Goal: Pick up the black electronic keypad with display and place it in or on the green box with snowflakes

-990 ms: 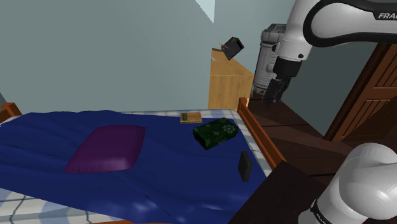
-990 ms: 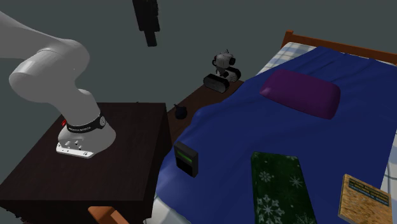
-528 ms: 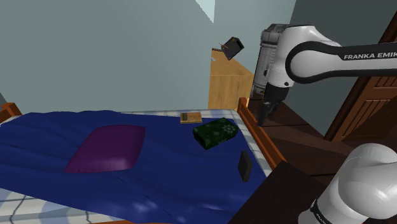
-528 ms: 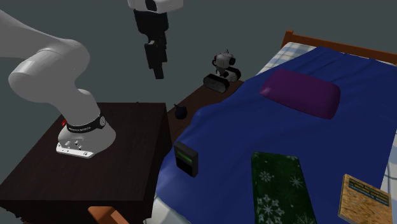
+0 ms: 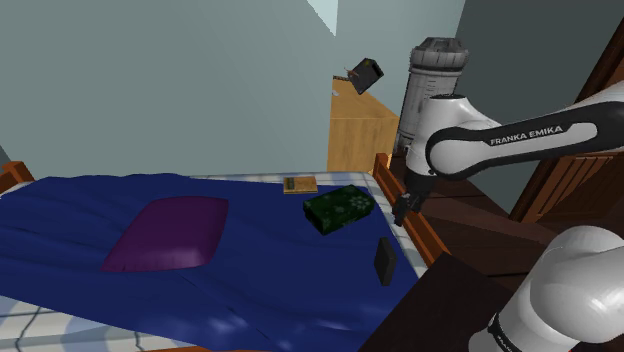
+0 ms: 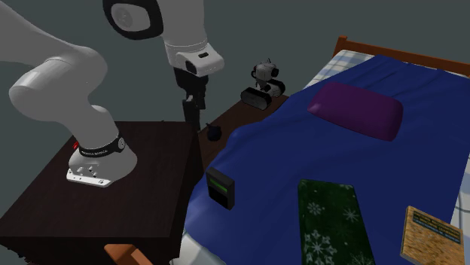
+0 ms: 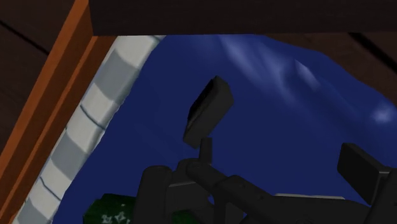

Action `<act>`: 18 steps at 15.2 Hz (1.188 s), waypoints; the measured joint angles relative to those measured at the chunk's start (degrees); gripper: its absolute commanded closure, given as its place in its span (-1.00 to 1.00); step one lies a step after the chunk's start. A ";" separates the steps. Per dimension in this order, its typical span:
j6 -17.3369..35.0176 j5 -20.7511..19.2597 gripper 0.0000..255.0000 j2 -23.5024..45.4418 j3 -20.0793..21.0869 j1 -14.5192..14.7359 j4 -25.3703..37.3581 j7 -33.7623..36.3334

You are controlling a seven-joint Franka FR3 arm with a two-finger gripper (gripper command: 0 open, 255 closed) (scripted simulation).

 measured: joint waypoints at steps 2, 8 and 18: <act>4.40 -0.34 -1.00 3.11 -0.07 -0.52 -1.56 0.39; 20.92 -1.15 -1.00 16.26 0.22 -1.82 -5.77 2.40; 40.93 -3.46 -1.00 36.89 0.31 -3.73 -5.69 5.14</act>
